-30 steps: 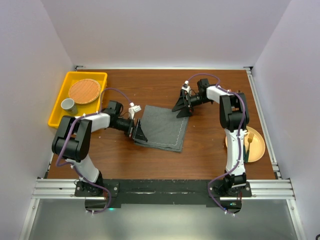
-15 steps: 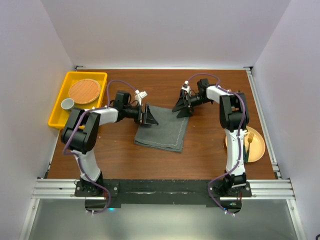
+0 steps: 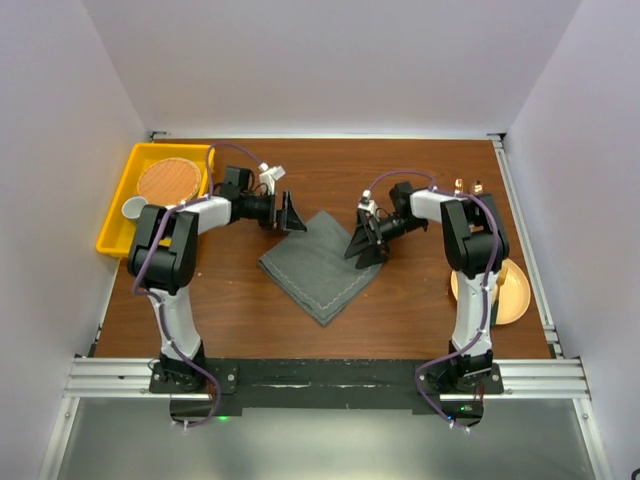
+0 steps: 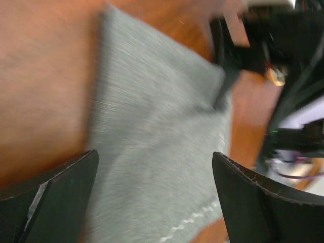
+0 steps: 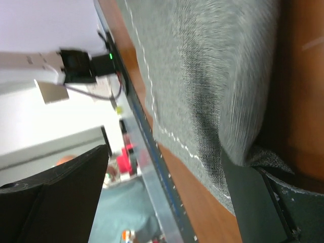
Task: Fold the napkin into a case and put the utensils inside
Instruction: Smooth out the square-folded napkin at the center of the board, then pick up the top corner of the square folded napkin from the center of the board.
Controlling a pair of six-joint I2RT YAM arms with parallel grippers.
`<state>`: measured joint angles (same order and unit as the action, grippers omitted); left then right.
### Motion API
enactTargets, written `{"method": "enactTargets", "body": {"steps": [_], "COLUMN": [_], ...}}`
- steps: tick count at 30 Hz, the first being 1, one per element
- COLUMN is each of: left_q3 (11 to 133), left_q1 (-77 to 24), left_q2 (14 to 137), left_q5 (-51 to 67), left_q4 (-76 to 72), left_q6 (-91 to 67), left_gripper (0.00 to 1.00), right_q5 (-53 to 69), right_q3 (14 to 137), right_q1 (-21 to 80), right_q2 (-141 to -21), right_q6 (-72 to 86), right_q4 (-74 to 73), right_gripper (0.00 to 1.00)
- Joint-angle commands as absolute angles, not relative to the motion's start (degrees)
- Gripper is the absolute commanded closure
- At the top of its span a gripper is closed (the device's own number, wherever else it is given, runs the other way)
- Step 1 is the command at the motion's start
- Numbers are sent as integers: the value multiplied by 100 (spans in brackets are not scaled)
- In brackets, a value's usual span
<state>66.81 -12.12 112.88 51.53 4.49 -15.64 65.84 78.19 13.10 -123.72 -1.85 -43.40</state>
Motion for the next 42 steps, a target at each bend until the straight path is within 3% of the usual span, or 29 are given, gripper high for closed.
{"method": "enactTargets", "body": {"steps": [1,4,7,8,9,10,11,12,19,27,42], "left_q3": [7163,6840,6200,5996,5785,5339,5083,4836,3894,3577,3402], "left_q1": [-1116,-1195,-1695,-1888,-2272,-2494,-2670,-3072,-4551,-5483,-5739], "left_q2": [10215,9459,8528,8064,7842,7614,7211,7042,6908,7207,7778], "left_q5": [4615,4597,4264,4150,3983,3860,3693,3404,2883,2672,2276], "left_q4": [1150,1599,2029,2109,2118,2075,1770,1627,1292,1257,958], "left_q6": [-46,1112,2332,2616,2889,3335,3427,3550,4473,5124,5185], "left_gripper": [0,0,4,20,34,75,87,90,75,73,68], "right_q5": [6671,6689,6409,6268,6136,5917,5776,5696,5493,5186,4966], "right_q3": [7812,8462,8745,8823,8816,8789,8763,8763,8544,8051,7726], "right_q1": [1670,1495,1372,1389,1389,1380,1389,1397,1696,1828,1846], "right_q2": [-12050,-12120,-12077,-12059,-12032,-11997,-11988,-11980,-11892,-11926,-12102], "right_q6": [-1139,-1677,-1381,-1310,-1223,-952,-845,-792,-800,-686,-598], "right_q4": [-5304,-6036,-5733,-5609,-5442,-5066,-4932,-4852,-4659,-4245,-3973], "right_gripper": [2,5,23,28,43,49,54,60,65,68,68]}}
